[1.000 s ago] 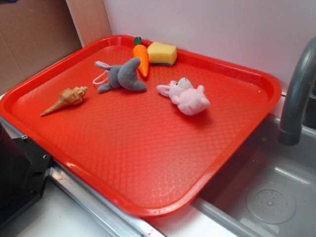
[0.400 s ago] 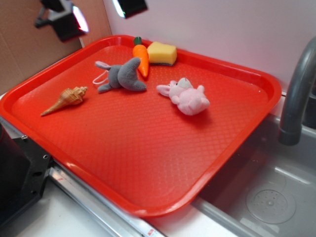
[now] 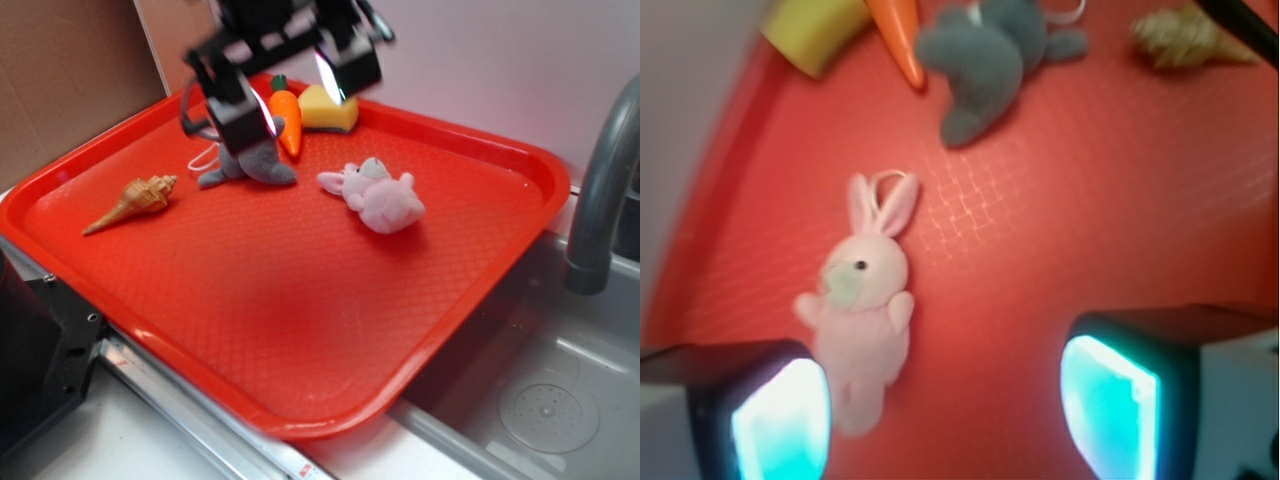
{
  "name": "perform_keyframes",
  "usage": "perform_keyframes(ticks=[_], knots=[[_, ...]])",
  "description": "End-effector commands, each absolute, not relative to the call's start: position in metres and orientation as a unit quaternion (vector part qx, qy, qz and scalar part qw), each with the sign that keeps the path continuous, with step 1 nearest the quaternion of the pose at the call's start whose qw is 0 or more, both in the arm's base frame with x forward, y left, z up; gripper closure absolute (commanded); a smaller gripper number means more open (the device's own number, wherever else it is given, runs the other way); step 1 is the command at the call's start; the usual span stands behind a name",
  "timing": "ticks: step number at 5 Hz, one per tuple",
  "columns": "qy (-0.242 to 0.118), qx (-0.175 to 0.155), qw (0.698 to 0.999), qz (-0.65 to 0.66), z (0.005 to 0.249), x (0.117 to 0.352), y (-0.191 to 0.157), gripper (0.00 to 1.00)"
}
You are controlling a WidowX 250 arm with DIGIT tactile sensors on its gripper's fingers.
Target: Grab the pink bunny.
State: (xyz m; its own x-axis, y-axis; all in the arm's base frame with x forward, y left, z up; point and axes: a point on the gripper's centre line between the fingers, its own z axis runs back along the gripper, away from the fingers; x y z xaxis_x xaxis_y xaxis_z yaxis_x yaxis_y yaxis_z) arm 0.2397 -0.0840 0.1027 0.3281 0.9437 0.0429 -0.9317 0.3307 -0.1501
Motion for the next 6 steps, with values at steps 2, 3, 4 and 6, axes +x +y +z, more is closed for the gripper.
perform_keyframes(ticks=[2, 3, 4, 6], knots=[[-0.045, -0.007, 0.843, 0.536, 0.049, 0.280, -0.108, 0.00], [-0.033, 0.005, 0.838, 0.545, 0.037, 0.280, -0.104, 0.00], [-0.028, 0.010, 0.827, 0.561, 0.033, 0.278, -0.096, 0.13], [-0.012, 0.014, 0.833, 0.552, 0.029, 0.278, -0.092, 1.00]])
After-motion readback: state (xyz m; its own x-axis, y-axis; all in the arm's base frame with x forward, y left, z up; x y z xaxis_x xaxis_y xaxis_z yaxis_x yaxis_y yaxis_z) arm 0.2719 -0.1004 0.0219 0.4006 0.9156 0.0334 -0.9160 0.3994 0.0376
